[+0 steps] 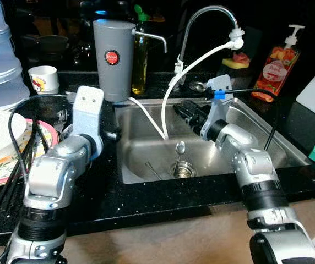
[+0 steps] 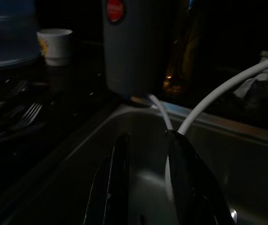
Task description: Kitchen organization
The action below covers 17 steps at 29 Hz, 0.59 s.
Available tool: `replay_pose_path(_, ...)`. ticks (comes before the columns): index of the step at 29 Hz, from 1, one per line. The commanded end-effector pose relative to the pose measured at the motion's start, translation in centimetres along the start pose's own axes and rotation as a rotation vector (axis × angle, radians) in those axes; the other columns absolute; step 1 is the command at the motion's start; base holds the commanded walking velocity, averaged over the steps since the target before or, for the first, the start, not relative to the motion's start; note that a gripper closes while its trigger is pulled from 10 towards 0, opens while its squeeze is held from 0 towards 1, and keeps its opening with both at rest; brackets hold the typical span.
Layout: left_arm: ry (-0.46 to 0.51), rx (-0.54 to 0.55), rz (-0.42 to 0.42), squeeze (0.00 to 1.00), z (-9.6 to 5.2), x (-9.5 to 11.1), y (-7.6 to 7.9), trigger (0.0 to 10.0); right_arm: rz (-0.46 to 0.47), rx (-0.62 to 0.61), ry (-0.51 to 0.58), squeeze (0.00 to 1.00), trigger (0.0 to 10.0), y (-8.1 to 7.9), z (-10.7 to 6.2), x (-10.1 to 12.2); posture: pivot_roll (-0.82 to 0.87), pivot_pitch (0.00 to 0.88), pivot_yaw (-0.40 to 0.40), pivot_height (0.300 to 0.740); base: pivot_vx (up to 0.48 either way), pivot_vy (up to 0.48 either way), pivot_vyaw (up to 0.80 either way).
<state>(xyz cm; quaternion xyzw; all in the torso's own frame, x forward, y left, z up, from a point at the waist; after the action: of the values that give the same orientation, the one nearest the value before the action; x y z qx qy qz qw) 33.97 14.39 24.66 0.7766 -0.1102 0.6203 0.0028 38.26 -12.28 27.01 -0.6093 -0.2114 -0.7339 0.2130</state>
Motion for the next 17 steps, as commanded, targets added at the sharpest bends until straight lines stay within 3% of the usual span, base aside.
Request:
replay_pose_path(1, -0.044, -0.006, -0.010, 0.00, 0.4, -0.7, 0.5, 10.0, 0.013, 0.008, -0.011, 0.00, 10.0, -0.4, -0.1, -0.1, -0.03, 0.010, -0.052, 0.740, 0.000, 0.000, 0.00)
replay_pose_path(3, -0.047, -0.005, -0.013, 0.00, 0.4, -0.7, 0.5, 10.0, 0.014, 0.009, -0.011, 0.00, 10.0, -0.4, -0.2, -0.1, -0.03, 0.010, -0.052, 0.740, 0.000, 0.000, 0.00)
replay_pose_path(4, -0.054, -0.002, -0.014, 0.15, 0.4, -0.7, 0.5, 10.0, 0.013, 0.012, -0.014, 0.00, 10.0, -0.5, -0.2, -0.1, -0.03, 0.006, -0.050, 0.740, 0.000, 0.000, 0.00)
replay_pose_path(7, -0.059, 0.010, -0.016, 0.16, 0.4, -0.7, 0.3, 10.0, 0.013, 0.015, -0.020, 0.00, 10.0, -0.6, -0.4, -0.1, -0.03, 0.004, -0.051, 0.740, 0.000, 0.000, 0.00)
replay_pose_path(8, -0.057, 0.017, -0.015, 0.39, 0.4, -0.7, 0.2, 10.0, 0.013, 0.014, -0.024, 0.00, 10.0, -0.7, -0.5, -0.1, -0.03, 0.003, -0.051, 0.740, 0.000, 0.000, 0.00)
replay_pose_path(9, -0.055, 0.023, -0.013, 0.46, 0.4, -0.7, 0.1, 10.0, 0.013, 0.013, -0.026, 0.00, 10.0, -0.7, -0.6, -0.1, -0.03, 0.003, -0.051, 0.740, 0.000, 0.000, 0.00)
replay_pose_path(10, -0.051, 0.033, -0.006, 0.44, 0.4, -0.6, -0.1, 10.0, 0.013, 0.012, -0.029, 0.00, 10.0, -0.8, -0.6, -0.1, -0.03, 0.002, -0.052, 0.740, 0.000, 0.000, 0.00)
replay_pose_path(11, -0.041, 0.052, 0.007, 0.08, 0.4, -0.4, -0.3, 10.0, 0.015, 0.012, -0.032, 0.00, 10.0, -0.9, -0.7, -0.1, -0.03, 0.002, -0.053, 0.740, 0.000, 0.000, 0.00)
replay_pose_path(12, -0.035, 0.066, 0.017, 0.08, 0.4, -0.3, -0.4, 10.0, 0.017, 0.012, -0.033, 0.00, 10.0, -1.0, -0.7, 0.0, -0.03, 0.002, -0.053, 0.740, 0.000, 0.000, 0.00)
replay_pose_path(13, -0.029, 0.080, 0.021, 0.00, 0.4, -0.2, -0.6, 10.0, 0.016, 0.012, -0.034, 0.00, 10.0, -1.1, -0.7, 0.0, -0.03, 0.004, -0.055, 0.740, 0.000, 0.000, 0.00)
replay_pose_path(17, -0.033, 0.093, 0.013, 0.00, 0.4, -0.2, -0.8, 10.0, 0.017, 0.016, -0.037, 0.00, 10.0, -1.2, -0.7, 0.0, -0.03, 0.006, -0.057, 0.740, 0.000, 0.000, 0.00)
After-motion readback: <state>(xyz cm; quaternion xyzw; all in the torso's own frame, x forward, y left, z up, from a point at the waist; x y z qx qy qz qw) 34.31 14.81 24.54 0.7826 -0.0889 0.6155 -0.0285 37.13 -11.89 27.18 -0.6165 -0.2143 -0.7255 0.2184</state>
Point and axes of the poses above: a point about 5 cm out from each wrist's last joint towards the gripper, its own z axis pointing out of the wrist towards the gripper, its own x axis along the axis of the wrist's last joint, y = z × x, the point moved 1 cm from there along z, pointing out of the wrist towards the gripper, and after that the axes turned 2 degrees about z, right-handed, at the moved point
